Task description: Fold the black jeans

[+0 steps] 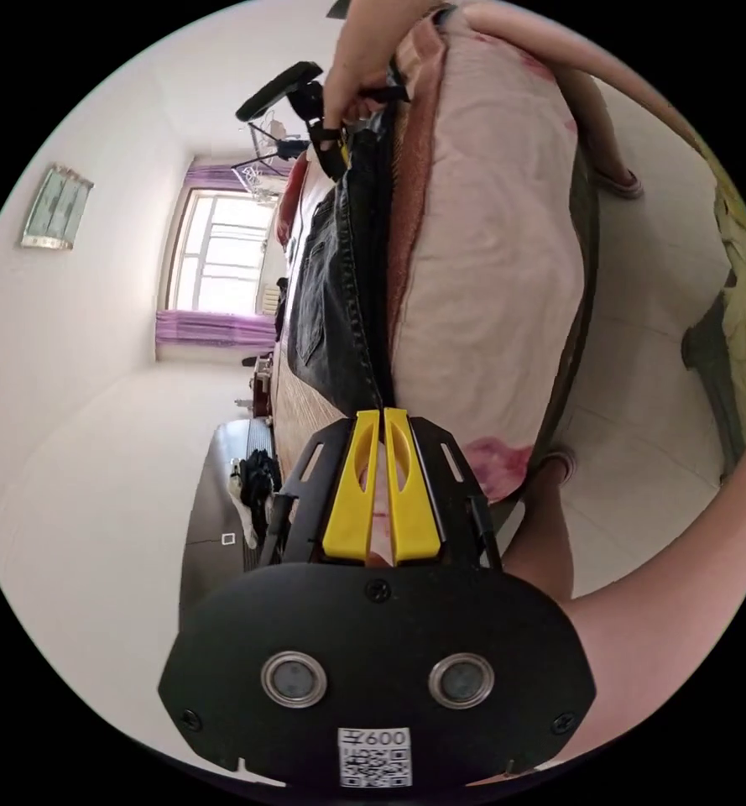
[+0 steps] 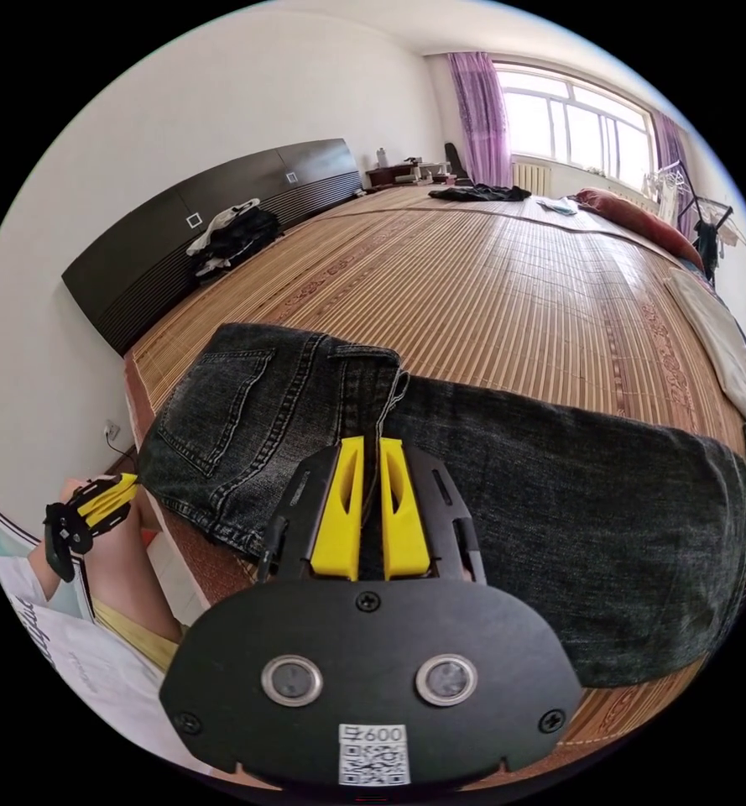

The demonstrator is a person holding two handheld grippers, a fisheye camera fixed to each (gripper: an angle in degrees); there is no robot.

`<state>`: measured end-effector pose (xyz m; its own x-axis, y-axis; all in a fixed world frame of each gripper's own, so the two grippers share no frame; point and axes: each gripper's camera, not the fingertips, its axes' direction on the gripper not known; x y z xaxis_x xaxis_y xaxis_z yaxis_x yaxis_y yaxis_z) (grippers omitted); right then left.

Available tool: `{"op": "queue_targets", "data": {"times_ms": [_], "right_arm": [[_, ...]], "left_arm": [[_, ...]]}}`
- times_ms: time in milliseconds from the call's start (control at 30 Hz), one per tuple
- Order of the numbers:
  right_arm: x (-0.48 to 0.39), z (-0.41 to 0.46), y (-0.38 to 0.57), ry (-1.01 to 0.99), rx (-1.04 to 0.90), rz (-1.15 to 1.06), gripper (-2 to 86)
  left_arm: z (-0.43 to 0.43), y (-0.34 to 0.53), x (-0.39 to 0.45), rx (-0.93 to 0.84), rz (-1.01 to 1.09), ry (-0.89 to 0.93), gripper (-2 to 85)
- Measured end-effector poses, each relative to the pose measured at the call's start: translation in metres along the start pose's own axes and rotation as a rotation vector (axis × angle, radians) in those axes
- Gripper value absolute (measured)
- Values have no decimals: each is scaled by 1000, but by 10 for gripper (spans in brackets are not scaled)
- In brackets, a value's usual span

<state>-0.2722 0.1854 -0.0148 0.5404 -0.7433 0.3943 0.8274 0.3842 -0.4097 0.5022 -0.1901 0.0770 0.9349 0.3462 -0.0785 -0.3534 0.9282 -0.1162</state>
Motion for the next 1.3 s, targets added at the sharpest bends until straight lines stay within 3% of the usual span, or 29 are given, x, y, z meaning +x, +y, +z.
{"op": "queue_targets", "data": {"times_ms": [200, 300, 400, 500, 567, 633, 800, 900, 1000, 1100, 1167, 1300], "right_arm": [[-23, -33, 7, 124, 96, 1, 9], [-44, -77, 32, 300, 373, 22, 4], [-65, -110, 42, 257, 575, 13, -6], [-80, -107, 6, -19, 435, -79, -8], [-94, -83, -32, -183, 157, -167, -8], [-98, -64, -47, -177, -10, -168, -8], [-98, -80, -59, -130, 63, -137, -8], [-109, -91, -84, -95, 31, -191, -8], [-134, -114, -124, -42, 31, -243, -8], [-164, -132, -183, -324, 96, -346, -8], [-186, -116, -248, -567, -15, -399, -8], [-211, -68, -337, -609, -172, -454, -8]], "left_arm": [[10, 3, 3, -76, -41, -77, 10], [-20, 25, -28, 83, -219, 166, 6], [-35, 43, -75, 228, -401, 140, 4], [-1, 30, -127, 228, -507, 56, 3], [35, 20, -161, 218, -602, 126, 3], [89, 18, -196, 238, -775, 312, 3], [185, 41, -187, 204, -994, 658, 2], [198, 80, -168, 342, -1106, 633, 2], [204, 80, -177, 310, -1054, 593, 2], [207, 86, -176, 321, -1030, 539, 1], [210, 95, -174, 347, -1044, 519, 1], [217, 108, -177, 372, -1064, 500, 1]]}}
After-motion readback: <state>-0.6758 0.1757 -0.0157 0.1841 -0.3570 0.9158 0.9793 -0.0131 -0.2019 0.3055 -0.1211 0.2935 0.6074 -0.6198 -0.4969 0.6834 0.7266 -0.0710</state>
